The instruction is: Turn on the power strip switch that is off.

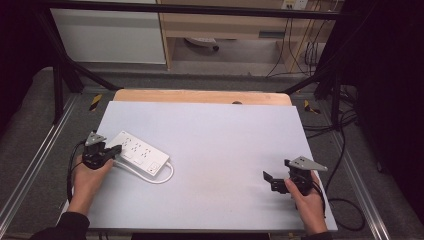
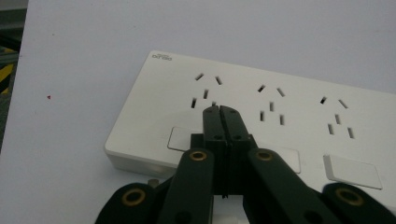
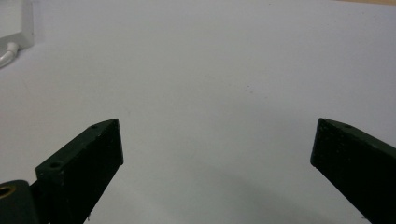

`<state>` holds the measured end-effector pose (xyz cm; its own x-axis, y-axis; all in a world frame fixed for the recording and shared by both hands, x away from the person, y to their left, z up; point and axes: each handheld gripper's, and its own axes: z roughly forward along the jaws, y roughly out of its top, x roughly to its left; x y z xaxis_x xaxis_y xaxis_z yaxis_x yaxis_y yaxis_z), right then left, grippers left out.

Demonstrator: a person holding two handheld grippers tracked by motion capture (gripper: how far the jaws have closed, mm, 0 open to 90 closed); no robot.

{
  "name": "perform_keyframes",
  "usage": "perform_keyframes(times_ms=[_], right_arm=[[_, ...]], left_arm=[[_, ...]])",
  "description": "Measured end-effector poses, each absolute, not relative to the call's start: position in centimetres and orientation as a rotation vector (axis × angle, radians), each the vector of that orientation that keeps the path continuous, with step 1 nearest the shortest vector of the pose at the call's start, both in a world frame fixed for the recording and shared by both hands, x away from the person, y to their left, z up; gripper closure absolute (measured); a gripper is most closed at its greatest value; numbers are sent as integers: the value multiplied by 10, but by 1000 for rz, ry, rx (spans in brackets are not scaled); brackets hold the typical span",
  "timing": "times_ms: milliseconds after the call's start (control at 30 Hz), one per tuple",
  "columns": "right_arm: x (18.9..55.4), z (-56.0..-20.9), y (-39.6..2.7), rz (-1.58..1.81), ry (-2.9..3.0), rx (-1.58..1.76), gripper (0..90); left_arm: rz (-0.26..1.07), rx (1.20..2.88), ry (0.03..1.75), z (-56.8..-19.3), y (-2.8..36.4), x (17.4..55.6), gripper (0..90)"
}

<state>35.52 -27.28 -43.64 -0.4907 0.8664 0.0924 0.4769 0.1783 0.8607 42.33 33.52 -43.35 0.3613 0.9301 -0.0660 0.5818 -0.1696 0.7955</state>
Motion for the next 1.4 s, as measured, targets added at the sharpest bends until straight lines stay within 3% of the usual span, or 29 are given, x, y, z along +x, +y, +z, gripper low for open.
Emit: perform_keyframes(times_ms=[1400], right_arm=[[355,-437,-272,1245,2050,1263,27]], left_arm=[[562,1851,1320,-437,337,424,900]])
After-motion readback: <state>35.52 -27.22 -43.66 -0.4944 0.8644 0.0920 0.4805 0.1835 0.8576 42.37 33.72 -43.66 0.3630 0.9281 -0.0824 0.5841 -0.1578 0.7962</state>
